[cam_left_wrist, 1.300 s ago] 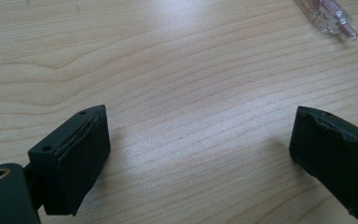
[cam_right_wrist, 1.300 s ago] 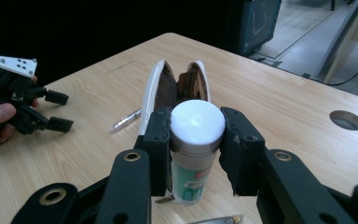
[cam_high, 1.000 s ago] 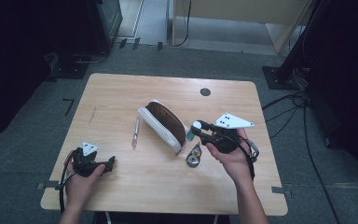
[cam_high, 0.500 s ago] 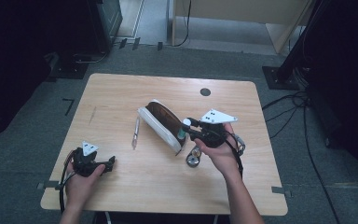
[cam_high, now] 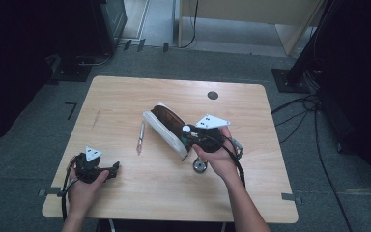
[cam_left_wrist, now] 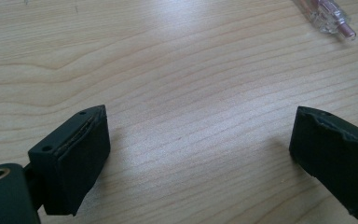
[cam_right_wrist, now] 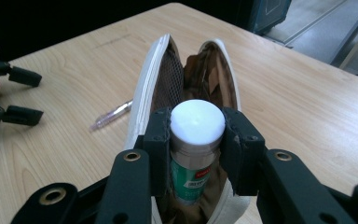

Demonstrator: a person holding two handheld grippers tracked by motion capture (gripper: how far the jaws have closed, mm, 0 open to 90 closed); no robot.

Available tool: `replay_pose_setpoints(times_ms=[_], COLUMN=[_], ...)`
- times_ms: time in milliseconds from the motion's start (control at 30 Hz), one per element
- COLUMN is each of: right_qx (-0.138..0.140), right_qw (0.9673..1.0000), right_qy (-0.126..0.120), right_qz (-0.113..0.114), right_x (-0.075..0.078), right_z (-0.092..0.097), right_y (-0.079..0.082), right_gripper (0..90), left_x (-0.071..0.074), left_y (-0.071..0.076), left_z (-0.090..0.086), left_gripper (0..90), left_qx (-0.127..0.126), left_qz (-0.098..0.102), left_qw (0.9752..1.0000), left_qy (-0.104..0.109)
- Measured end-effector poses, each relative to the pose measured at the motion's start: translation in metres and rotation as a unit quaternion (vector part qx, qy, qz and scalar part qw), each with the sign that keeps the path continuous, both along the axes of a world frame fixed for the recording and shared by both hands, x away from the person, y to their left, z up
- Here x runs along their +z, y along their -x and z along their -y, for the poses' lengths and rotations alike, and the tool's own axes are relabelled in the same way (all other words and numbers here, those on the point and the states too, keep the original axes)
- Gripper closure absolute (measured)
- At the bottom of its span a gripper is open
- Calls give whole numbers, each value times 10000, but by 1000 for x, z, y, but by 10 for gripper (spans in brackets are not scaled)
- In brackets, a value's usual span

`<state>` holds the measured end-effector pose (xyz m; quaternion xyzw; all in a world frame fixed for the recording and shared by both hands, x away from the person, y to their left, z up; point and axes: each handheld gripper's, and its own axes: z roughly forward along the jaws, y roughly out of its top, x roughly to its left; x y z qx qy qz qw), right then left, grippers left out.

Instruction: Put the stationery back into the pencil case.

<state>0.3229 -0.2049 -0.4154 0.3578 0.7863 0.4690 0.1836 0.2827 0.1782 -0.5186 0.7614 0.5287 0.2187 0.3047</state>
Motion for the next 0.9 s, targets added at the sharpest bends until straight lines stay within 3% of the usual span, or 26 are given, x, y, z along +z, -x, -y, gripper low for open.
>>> replay_pose_setpoints(times_ms=[467, 900], right_qx=[81, 76], right_qw=[9992, 9984], right_qy=[281, 333], right_qz=[-275, -444], right_x=[-18, -31], right_z=[-6, -5], right_y=[-5, -7], right_gripper=[655, 655], left_x=[0, 0], left_y=[0, 0], left_z=[0, 0], left_gripper=[53, 53], left_qx=[-3, -2], left_qz=[-5, -5], left_qw=[10000, 10000], left_qy=[-1, 3])
